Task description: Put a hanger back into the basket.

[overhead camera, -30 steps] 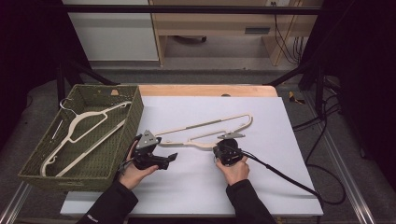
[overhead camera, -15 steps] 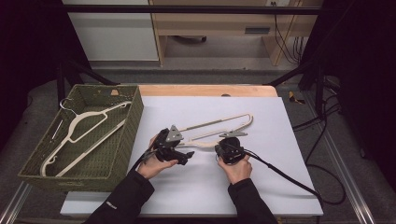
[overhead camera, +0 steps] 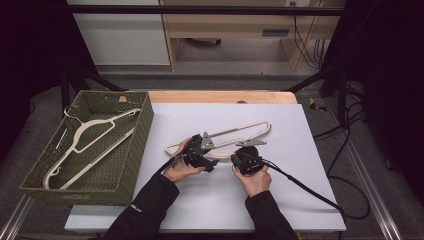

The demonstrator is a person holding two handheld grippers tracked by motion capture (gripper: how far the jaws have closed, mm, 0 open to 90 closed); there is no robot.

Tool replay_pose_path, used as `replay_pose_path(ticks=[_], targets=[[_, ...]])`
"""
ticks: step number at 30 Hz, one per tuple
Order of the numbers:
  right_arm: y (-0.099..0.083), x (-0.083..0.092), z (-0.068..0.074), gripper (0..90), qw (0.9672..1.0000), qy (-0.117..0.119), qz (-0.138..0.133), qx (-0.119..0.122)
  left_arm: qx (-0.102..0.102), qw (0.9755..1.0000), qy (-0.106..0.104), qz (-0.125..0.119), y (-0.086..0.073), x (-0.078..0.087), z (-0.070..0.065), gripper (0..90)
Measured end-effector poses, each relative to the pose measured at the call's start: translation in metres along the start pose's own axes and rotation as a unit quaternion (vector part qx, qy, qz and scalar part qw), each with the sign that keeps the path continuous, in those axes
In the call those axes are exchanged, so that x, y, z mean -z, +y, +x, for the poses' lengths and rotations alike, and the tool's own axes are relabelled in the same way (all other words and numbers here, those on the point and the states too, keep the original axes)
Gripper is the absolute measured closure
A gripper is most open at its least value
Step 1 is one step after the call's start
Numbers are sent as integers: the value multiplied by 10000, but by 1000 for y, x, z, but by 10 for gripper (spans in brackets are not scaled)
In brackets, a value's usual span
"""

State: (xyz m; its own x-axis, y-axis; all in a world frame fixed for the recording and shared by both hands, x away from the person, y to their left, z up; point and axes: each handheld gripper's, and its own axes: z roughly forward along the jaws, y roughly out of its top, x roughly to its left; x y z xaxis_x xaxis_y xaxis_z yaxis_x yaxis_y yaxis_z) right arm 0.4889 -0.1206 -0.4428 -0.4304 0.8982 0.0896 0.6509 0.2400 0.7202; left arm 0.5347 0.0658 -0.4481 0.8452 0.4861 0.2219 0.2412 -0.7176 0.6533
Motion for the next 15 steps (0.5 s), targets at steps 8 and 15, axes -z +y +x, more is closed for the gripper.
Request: replay_pose_path(ticks=[8,15], targets=[[3,4,-1,893,10000,8,13,-40,-276,9996,42,45,9,-17,-8,344],[6,7,0,893,10000,-54,6,38,-464,9989,47,-21,15,-26,-11,473]])
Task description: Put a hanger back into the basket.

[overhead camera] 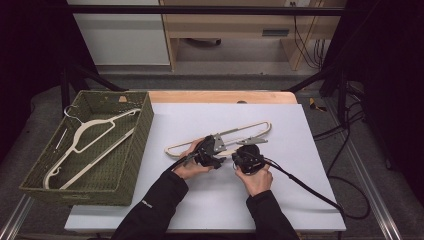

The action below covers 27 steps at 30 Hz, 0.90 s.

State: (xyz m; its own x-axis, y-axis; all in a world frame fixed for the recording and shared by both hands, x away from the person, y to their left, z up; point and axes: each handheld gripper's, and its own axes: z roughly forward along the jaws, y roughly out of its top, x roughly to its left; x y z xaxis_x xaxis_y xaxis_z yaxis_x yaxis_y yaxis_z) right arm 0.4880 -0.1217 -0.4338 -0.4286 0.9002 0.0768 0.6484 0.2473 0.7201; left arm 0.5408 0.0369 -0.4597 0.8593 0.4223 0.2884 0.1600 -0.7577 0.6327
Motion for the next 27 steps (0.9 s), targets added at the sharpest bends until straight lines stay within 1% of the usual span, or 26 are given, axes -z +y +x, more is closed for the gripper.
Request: replay_pose_path(ticks=[2,4,5,7,9,11,12,13,15,16,17,18,19,20,22,24,27], targets=[[0,0,-1,893,10000,-2,-1,46,-55,10000,25,44,0,-2,-1,518],[0,1,0,893,10000,-2,14,3,-76,9999,72,62,0,-3,-1,554],[1,2,0,893,10000,10,24,-26,-62,9999,28,90,-1,-3,0,566],[1,2,-1,893,10000,6,-9,10,-58,9999,-40,90,-1,-4,0,596],[1,2,-1,894,10000,0,-10,-9,-138,9998,-44,109,0,-4,-1,626],[1,4,-1,900,10000,53,-43,-4,-229,9995,-16,207,0,-6,-3,634],[2,6,-1,900,9999,85,-54,-48,-283,9994,25,201,0,-7,-4,635],[3,7,-1,900,9999,111,-77,-62,-316,9992,8,228,0,-7,-5,640],[3,10,-2,900,9999,116,-98,-57,-378,9989,45,281,1,-6,-6,650],[4,11,-3,900,9998,109,-132,-63,-456,9985,65,311,2,-5,-5,653],[4,13,-4,900,9997,97,-214,-22,-448,9986,97,262,3,-5,-6,659],[4,16,-4,894,9995,80,-316,23,-545,9979,142,318,4,-2,-5,665],[5,19,-6,844,9991,85,-425,34,-493,9983,171,250,5,-1,-5,671],[6,23,-8,804,9983,113,-569,75,-510,9983,148,226,5,1,-3,677],[7,33,-14,718,9964,138,-829,64,-496,9984,190,185,7,5,-1,687],[6,43,-22,622,9938,211,-1086,65,-462,9986,224,137,9,10,3,700],[2,56,-39,508,9897,352,-1385,74,-448,9986,277,86,10,16,8,718]])
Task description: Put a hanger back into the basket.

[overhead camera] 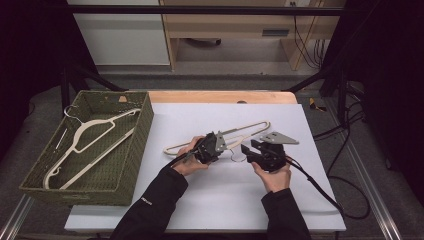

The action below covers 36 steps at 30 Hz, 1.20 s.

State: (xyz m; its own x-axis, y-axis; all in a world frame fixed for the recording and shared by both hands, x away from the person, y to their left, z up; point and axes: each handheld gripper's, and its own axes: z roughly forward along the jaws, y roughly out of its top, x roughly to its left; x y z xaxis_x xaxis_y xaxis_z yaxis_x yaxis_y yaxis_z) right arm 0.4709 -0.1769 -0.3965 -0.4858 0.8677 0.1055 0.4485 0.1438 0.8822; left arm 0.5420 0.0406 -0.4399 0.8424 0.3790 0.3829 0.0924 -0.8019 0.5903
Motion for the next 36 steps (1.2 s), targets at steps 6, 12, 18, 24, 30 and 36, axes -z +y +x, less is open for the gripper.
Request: replay_pose_path(ticks=[6,12,18,24,30,36], targets=[[-11,18,-29,379,9991,218,-286,-218,133,9999,37,-57,1,7,9,741],[-26,25,-43,256,9992,215,-294,-175,188,9997,130,-38,5,11,16,765],[-39,28,-51,143,9984,405,-370,-170,348,9990,231,-149,4,16,26,788],[-47,32,-55,104,9986,402,-343,-82,471,9982,349,-156,5,20,37,807],[-49,36,-58,90,9983,400,-416,-71,550,9970,497,-218,3,24,42,829],[-50,41,-60,84,9979,433,-478,-28,833,9949,465,-331,-2,40,51,859]])
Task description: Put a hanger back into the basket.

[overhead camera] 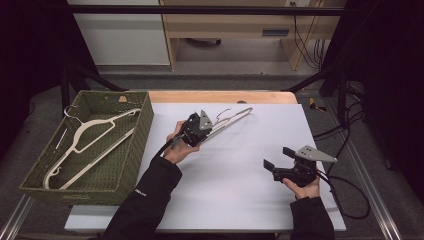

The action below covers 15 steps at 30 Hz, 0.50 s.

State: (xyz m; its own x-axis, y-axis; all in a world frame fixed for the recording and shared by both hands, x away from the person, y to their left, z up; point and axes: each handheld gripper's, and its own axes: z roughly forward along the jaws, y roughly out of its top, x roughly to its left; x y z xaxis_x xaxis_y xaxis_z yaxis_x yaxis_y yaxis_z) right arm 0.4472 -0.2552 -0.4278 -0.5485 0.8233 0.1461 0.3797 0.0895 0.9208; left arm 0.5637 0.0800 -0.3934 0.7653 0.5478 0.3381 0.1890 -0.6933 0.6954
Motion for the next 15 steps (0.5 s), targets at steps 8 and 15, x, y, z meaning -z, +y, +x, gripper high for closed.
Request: replay_pose_path(ticks=[8,15], targets=[[1,5,0,67,10000,-11,-53,24,560,9980,-89,-282,-3,27,8,859],[2,8,-1,43,9999,-23,-114,90,914,9947,-222,-410,-1,54,8,859]])
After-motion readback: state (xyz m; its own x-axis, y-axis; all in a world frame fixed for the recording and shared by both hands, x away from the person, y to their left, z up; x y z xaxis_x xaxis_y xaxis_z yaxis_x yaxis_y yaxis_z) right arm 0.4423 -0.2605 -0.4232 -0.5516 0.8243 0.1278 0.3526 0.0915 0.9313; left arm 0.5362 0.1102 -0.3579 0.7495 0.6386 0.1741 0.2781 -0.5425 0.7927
